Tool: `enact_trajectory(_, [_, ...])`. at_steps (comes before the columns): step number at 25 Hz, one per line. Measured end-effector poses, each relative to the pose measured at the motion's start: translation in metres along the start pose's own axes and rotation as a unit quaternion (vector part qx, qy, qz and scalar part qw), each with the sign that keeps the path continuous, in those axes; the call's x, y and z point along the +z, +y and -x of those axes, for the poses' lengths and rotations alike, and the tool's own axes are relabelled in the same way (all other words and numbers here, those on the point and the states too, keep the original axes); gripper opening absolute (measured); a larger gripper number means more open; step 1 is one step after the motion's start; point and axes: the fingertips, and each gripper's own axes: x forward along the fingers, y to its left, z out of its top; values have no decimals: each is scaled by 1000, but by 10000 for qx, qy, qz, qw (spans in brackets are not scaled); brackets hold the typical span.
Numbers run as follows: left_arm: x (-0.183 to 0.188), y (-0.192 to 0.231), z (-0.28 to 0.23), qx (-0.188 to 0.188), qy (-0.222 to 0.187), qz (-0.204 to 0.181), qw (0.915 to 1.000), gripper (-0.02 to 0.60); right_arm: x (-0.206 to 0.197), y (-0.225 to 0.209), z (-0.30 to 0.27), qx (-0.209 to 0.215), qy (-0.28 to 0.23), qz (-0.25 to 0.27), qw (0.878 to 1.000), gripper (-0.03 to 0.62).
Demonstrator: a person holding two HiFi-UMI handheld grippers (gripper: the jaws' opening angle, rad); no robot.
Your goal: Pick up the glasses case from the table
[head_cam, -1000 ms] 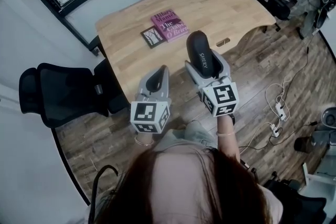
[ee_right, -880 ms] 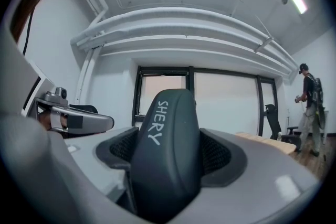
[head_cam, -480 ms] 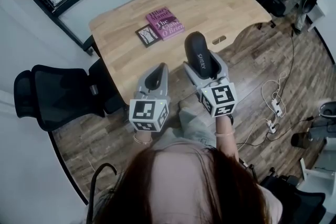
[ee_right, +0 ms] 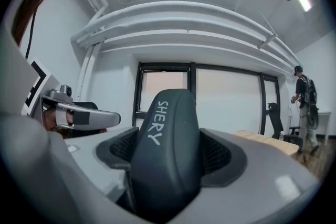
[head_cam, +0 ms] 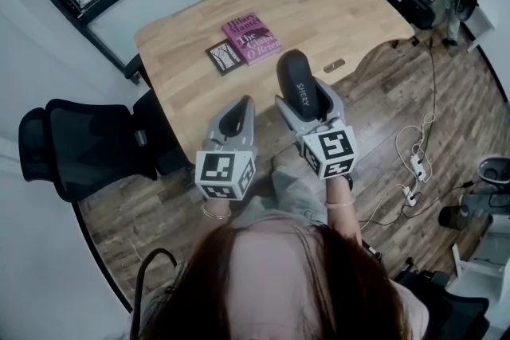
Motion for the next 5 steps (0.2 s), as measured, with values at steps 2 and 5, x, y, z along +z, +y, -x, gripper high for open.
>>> enact_trajectory(2, [0, 4, -5, 17, -3, 8, 10000, 5, 0, -1, -5, 29, 3, 11, 10000, 362])
enact_trajectory(5, [0, 10, -12, 38, -4, 15, 10000, 5, -1, -5, -14, 34, 21, 13, 10000, 362])
